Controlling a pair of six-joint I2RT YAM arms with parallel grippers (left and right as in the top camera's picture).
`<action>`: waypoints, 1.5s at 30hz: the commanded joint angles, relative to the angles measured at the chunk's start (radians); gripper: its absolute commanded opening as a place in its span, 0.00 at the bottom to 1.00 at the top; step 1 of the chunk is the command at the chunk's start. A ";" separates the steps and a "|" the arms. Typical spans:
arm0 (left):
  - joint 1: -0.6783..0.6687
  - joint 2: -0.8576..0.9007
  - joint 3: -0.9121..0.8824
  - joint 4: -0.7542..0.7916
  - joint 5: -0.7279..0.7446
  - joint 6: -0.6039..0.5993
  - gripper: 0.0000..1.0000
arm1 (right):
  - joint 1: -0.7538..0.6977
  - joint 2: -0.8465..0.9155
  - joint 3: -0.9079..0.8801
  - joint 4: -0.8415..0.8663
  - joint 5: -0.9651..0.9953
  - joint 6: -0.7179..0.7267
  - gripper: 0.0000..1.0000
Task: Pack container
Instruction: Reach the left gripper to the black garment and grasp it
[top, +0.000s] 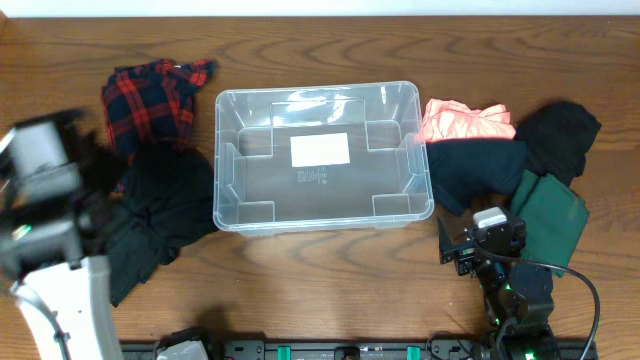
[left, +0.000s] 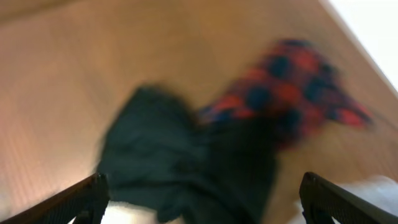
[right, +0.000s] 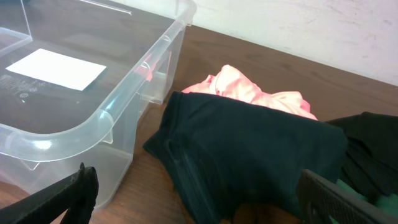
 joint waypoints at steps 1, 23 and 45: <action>0.196 -0.059 0.025 -0.072 0.058 -0.122 0.98 | -0.010 -0.001 -0.004 0.001 -0.004 0.011 0.99; 0.886 0.471 -0.096 -0.100 0.771 0.726 0.98 | -0.010 -0.001 -0.004 0.001 -0.004 0.011 0.99; 0.792 0.830 -0.121 0.287 0.843 0.990 0.98 | -0.010 -0.001 -0.004 0.001 -0.004 0.011 0.99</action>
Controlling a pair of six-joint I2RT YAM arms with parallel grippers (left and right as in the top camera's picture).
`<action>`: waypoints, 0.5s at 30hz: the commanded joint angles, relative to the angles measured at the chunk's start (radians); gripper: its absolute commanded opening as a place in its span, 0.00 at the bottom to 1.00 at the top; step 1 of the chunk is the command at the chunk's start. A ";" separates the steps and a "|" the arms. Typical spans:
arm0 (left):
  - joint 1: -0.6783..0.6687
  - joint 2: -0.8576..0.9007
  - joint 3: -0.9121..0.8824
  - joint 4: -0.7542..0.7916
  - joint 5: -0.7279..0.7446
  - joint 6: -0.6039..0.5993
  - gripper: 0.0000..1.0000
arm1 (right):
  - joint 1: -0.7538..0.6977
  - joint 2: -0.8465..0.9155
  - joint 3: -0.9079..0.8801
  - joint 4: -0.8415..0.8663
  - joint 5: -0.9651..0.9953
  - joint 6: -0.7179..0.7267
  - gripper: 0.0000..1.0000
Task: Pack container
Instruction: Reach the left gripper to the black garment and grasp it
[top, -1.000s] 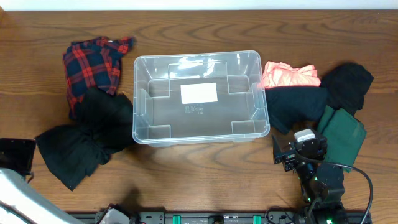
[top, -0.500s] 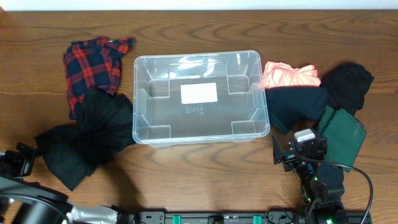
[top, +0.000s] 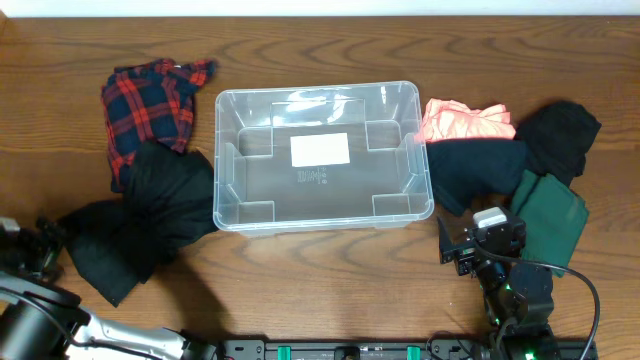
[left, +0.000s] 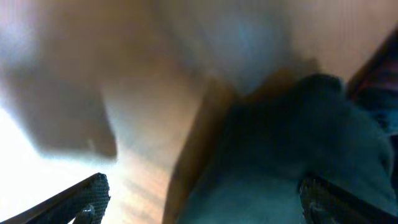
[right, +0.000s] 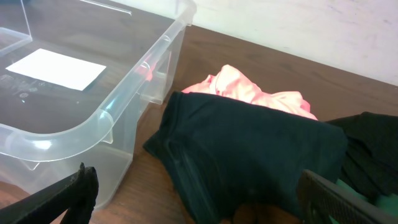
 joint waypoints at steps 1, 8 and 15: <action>-0.051 0.018 -0.031 0.027 0.032 0.091 0.98 | -0.010 -0.001 -0.004 0.001 -0.004 0.011 0.99; -0.128 0.021 -0.153 0.167 0.010 0.114 1.00 | -0.010 -0.001 -0.004 0.001 -0.004 0.011 0.99; -0.135 0.020 -0.187 0.119 0.070 0.063 0.86 | -0.010 -0.001 -0.004 0.001 -0.004 0.011 0.99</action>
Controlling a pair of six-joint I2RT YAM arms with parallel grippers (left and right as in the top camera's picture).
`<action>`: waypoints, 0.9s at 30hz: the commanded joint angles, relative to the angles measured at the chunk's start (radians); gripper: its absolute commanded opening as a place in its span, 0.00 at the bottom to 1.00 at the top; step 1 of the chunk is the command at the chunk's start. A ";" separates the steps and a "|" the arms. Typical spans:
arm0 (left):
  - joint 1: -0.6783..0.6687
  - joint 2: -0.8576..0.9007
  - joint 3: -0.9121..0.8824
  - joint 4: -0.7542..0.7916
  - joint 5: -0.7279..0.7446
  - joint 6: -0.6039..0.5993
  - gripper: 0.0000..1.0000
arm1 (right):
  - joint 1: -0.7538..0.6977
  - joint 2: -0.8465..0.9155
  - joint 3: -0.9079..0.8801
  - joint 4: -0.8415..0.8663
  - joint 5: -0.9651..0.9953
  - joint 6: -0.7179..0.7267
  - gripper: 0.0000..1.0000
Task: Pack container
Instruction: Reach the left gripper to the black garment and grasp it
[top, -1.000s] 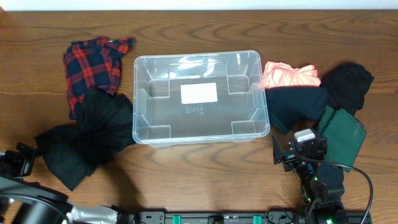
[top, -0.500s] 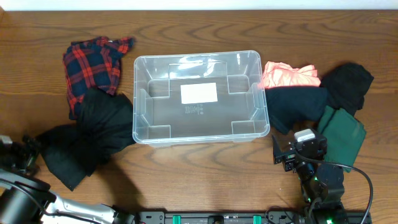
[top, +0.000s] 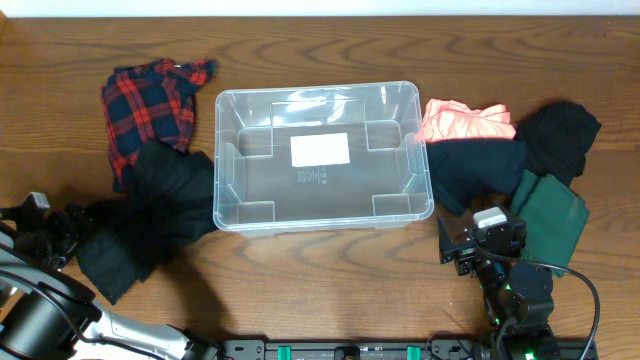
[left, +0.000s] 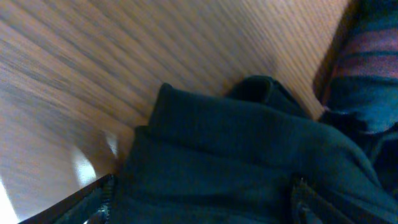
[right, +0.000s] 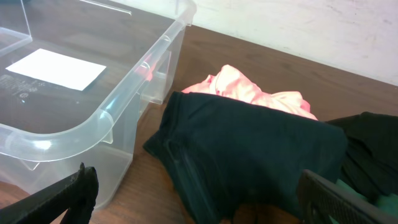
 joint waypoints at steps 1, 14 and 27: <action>-0.020 0.048 -0.059 -0.080 0.035 -0.035 0.86 | -0.009 -0.001 -0.004 0.001 -0.004 0.011 0.99; -0.017 0.046 -0.050 -0.199 -0.032 -0.067 0.87 | -0.009 -0.001 -0.004 0.001 -0.004 0.011 0.99; -0.017 -0.105 -0.050 -0.213 -0.246 -0.167 0.86 | -0.009 -0.001 -0.004 0.001 -0.004 0.011 0.99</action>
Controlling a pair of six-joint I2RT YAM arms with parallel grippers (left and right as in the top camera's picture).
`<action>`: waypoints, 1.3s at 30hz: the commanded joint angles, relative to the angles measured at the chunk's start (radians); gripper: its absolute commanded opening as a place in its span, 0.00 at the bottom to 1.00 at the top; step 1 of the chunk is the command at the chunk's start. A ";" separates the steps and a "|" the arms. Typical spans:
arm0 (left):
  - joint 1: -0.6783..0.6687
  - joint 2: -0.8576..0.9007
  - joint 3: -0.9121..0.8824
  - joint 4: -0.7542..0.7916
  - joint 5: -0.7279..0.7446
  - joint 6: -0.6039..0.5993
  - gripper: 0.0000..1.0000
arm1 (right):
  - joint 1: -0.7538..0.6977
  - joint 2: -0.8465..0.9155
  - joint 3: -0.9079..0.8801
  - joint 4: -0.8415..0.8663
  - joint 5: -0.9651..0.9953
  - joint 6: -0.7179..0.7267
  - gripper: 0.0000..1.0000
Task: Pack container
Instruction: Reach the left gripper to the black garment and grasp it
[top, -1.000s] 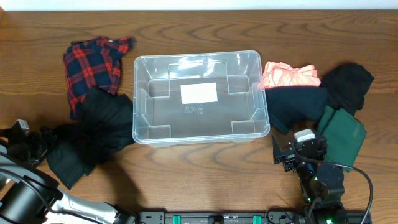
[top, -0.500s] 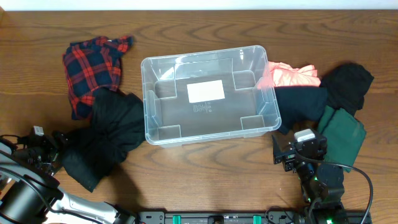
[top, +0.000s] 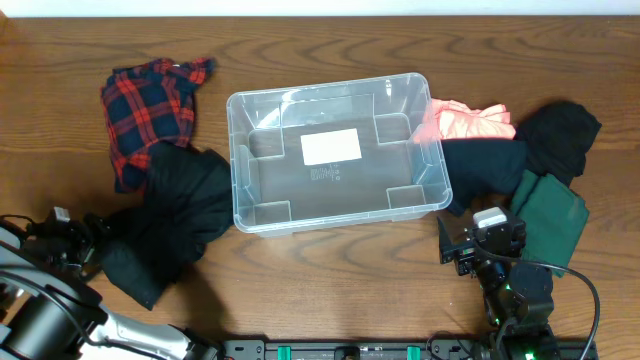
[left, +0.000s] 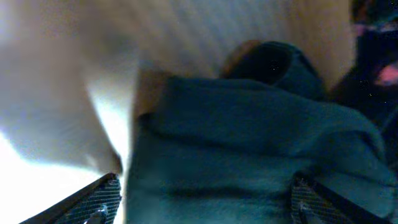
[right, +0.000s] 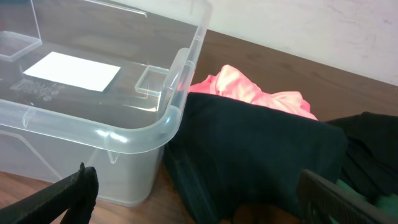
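Observation:
A clear plastic container (top: 236, 170) lies mid-table, slightly skewed, with a white label on its floor and nothing inside. A crumpled black garment (top: 170, 215) lies against its left wall, and a red plaid shirt (top: 150, 100) sits behind that. My left gripper (top: 88, 245) is at the garment's left edge, open. In the left wrist view the dark cloth (left: 249, 143) fills the space between the spread fingers (left: 102, 199). My right gripper (right: 198, 186) rests open by the container's right front corner (right: 168, 118), facing a black garment (right: 261, 149).
To the right of the container lie a pink garment (top: 465, 122), a black one (top: 480, 170), another black heap (top: 560, 135) and a dark green piece (top: 548, 215). The table's front edge runs just below both arms.
The container has shifted to the right and turned a little; its right wall now touches the pink garment. The black garment and my left gripper have moved right too. The right arm has not moved.
My left arm was raised over the black garment and plaid shirt. Then it was low at the table's left front corner, open beside the garment's edge. It has closed in on the cloth, which has bunched rightward, and the container has shifted. The right gripper stayed open and still.

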 joint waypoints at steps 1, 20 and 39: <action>-0.001 -0.066 -0.014 -0.006 -0.167 -0.061 0.87 | -0.009 -0.001 -0.004 0.001 -0.004 0.011 0.99; -0.001 -0.188 -0.203 0.080 -0.024 -0.038 0.92 | -0.009 0.000 -0.004 0.001 -0.004 0.011 0.99; -0.001 -0.188 -0.375 0.368 0.002 -0.068 0.06 | -0.009 0.000 -0.004 0.001 -0.004 0.011 0.99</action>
